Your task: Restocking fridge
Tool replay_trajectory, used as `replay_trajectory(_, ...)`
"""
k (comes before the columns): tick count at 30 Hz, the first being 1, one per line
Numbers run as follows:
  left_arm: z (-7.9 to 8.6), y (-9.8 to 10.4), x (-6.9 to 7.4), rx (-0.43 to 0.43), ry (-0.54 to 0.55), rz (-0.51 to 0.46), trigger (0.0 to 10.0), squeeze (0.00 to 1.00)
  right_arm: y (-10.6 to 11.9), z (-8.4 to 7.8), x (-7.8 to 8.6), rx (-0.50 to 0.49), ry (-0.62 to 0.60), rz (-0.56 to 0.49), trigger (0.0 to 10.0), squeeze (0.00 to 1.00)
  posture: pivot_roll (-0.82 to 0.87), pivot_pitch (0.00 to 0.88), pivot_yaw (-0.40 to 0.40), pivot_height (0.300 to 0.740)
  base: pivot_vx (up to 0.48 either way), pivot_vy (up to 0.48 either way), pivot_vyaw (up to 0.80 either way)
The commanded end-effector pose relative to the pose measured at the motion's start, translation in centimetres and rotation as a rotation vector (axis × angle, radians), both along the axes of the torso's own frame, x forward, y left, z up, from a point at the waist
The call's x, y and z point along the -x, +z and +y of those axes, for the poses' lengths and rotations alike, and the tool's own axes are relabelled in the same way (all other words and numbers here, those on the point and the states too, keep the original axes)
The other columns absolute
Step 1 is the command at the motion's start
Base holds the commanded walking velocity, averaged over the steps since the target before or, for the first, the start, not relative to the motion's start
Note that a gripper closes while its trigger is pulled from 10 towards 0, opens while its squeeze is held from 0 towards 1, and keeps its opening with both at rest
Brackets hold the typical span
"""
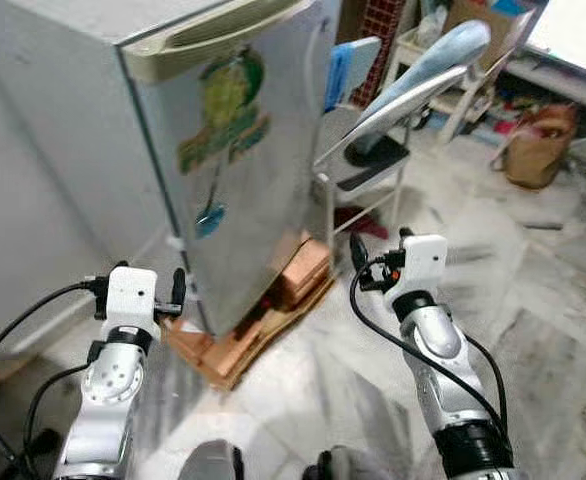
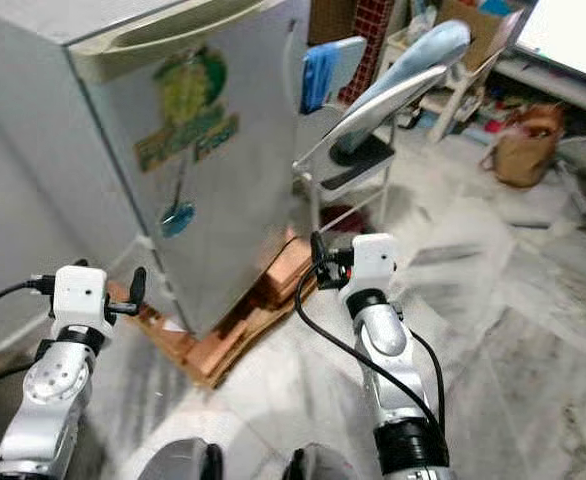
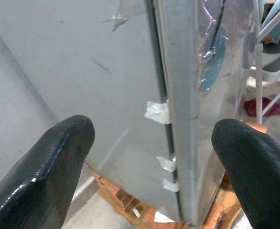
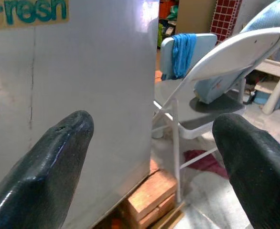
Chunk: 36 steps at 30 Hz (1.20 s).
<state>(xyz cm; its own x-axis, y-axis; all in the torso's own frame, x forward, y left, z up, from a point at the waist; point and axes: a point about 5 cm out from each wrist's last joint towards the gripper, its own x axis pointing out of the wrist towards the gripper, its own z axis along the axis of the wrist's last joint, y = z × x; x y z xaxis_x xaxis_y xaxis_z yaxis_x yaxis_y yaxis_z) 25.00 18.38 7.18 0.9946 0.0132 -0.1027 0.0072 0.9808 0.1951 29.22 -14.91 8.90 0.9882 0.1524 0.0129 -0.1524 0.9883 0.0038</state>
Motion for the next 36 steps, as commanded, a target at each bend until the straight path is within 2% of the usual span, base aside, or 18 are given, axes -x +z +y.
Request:
replay_trajectory(1, -0.2, -0.1, 0.4, -0.009, -0.016, 0.009, 10.0, 0.00, -0.3, -0.6, 0.1, 0.003, -0.017, 0.009, 10.0, 0.00, 0.10, 0.084, -0.054, 0.740, 0.000, 0.458, 0.00)
replay_trajectory(7, 0.1, 0.2, 1.4, -0.025, -0.009, -0.005, 10.0, 0.00, -0.7, -0.3, 0.5, 0.009, -0.004, 0.027, 10.0, 0.00, 0.13, 0.101, -0.077, 0.740, 0.000, 0.282, 0.00)
replay_trajectory(11, 0.4, 0.3, 1.5, -0.035, 0.000, -0.010, 10.0, 0.00, -0.6, -0.2, 0.3, 0.018, 0.005, 0.030, 10.0, 0.00, 0.13, 0.114, -0.083, 0.740, 0.000, 0.000, 0.00)
replay_trajectory(17, 0.5, 0.4, 1.3, -0.017, -0.051, 0.002, 10.0, 0.00, 0.2, -0.4, -0.5, 0.036, -0.009, 0.000, 10.0, 0.00, 0.12, 0.118, -0.058, 0.740, 0.000, 0.000, -0.78)
replay_trajectory(25, 0.6, 1.1, 0.3, -0.028, -0.052, -0.019, 10.0, 0.00, 0.3, -1.0, -0.2, 0.040, -0.023, -0.004, 10.0, 0.00, 0.11, 0.124, -0.061, 0.740, 0.000, 0.000, -0.61)
replay_trajectory(31, 0.4, 0.8, 0.7, -0.010, -0.051, -0.018, 10.0, 0.00, -0.4, -1.3, 0.3, 0.052, -0.026, 0.017, 10.0, 0.00, 0.10, 0.113, -0.082, 0.740, 0.041, 0.042, -0.40)
replay_trajectory(36, -0.2, 0.2, 1.0, 0.016, -0.053, -0.006, 10.0, 0.00, -0.5, -1.0, 1.0, 0.056, -0.015, 0.023, 10.0, 0.00, 0.08, 0.102, -0.104, 0.740, 0.000, 0.101, -0.80)
